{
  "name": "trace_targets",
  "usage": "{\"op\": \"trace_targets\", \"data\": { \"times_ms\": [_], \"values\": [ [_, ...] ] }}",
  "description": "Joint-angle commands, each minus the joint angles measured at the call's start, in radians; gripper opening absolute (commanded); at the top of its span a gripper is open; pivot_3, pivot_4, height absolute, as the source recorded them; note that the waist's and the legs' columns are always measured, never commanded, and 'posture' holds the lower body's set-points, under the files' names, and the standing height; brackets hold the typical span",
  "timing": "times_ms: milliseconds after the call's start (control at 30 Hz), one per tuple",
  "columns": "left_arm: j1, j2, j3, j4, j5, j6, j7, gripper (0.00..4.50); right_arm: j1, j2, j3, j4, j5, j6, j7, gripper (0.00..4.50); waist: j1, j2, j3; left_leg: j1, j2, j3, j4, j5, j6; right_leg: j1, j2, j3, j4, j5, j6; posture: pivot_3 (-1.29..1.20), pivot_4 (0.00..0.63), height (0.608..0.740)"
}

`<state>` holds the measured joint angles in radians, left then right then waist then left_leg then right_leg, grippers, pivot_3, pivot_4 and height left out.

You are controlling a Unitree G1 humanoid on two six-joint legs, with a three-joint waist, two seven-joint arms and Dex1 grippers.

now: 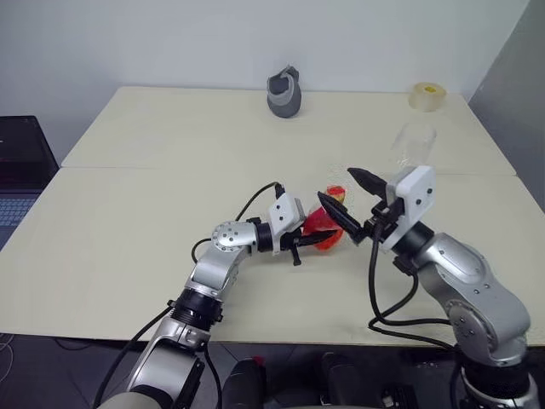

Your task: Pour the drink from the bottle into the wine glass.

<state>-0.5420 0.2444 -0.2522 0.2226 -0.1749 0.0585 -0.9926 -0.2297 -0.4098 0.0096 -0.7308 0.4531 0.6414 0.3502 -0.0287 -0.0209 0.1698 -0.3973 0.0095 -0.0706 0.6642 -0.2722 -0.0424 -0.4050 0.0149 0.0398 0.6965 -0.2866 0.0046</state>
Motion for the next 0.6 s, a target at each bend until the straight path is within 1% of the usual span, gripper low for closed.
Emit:
{"op": "trace_targets", "data": {
  "times_ms": [33,100,200,233,300,433,600],
  "values": [
    [-0.003,0.009,0.019,-0.029,-0.016,-0.023,-0.005,0.76,0.030,-0.042,-0.110,-0.005,0.008,-0.010,0.008,3.74,0.000,0.000,0.000,0.000,0.000,0.000,0.000,0.000,0.000,0.000,0.000,0.000,0.000,0.000,0.000,0.00,0.150,0.740],
    [-0.002,0.012,0.021,-0.028,-0.017,-0.023,-0.005,0.76,0.041,-0.056,-0.128,-0.004,0.020,-0.010,0.016,3.74,-0.001,0.000,0.000,0.000,0.000,0.000,0.000,0.000,0.000,0.000,0.001,0.000,0.000,0.000,0.000,0.00,0.150,0.740],
    [0.000,0.016,0.022,-0.029,-0.019,-0.022,-0.005,0.76,0.062,-0.099,-0.138,-0.017,0.049,-0.011,0.066,3.74,0.000,0.000,0.000,0.000,0.000,0.000,0.000,0.000,0.000,0.000,0.001,0.000,0.000,0.000,0.000,0.00,0.150,0.740],
    [0.001,0.017,0.021,-0.029,-0.020,-0.021,-0.005,0.75,0.063,-0.106,-0.135,-0.042,0.099,0.002,0.093,3.74,0.000,0.000,0.000,0.000,0.000,0.001,0.000,0.000,0.000,0.000,0.001,0.000,0.000,0.000,0.000,0.00,0.150,0.740],
    [0.002,0.017,0.020,-0.030,-0.022,-0.020,-0.006,0.75,0.046,-0.103,-0.114,-0.076,0.152,0.027,0.101,3.74,-0.001,0.000,0.000,0.000,0.000,0.001,0.000,0.000,0.000,0.000,0.001,0.001,0.000,0.000,0.000,0.00,0.150,0.740],
    [-0.003,0.008,0.014,-0.027,-0.020,-0.018,-0.005,0.75,-0.038,-0.070,-0.006,-0.070,0.092,0.037,0.046,3.74,-0.003,0.000,0.000,0.001,0.001,0.001,0.000,0.000,0.000,0.000,0.001,0.001,0.001,0.000,0.000,0.00,0.150,0.740],
    [-0.006,0.003,0.010,-0.025,-0.020,-0.017,-0.010,0.75,-0.104,-0.018,0.085,-0.036,0.040,0.035,0.003,3.74,-0.001,0.000,0.000,0.000,0.000,0.000,0.000,0.000,0.000,0.000,0.001,0.000,0.000,0.000,0.000,0.00,0.150,0.740]
  ]
}}
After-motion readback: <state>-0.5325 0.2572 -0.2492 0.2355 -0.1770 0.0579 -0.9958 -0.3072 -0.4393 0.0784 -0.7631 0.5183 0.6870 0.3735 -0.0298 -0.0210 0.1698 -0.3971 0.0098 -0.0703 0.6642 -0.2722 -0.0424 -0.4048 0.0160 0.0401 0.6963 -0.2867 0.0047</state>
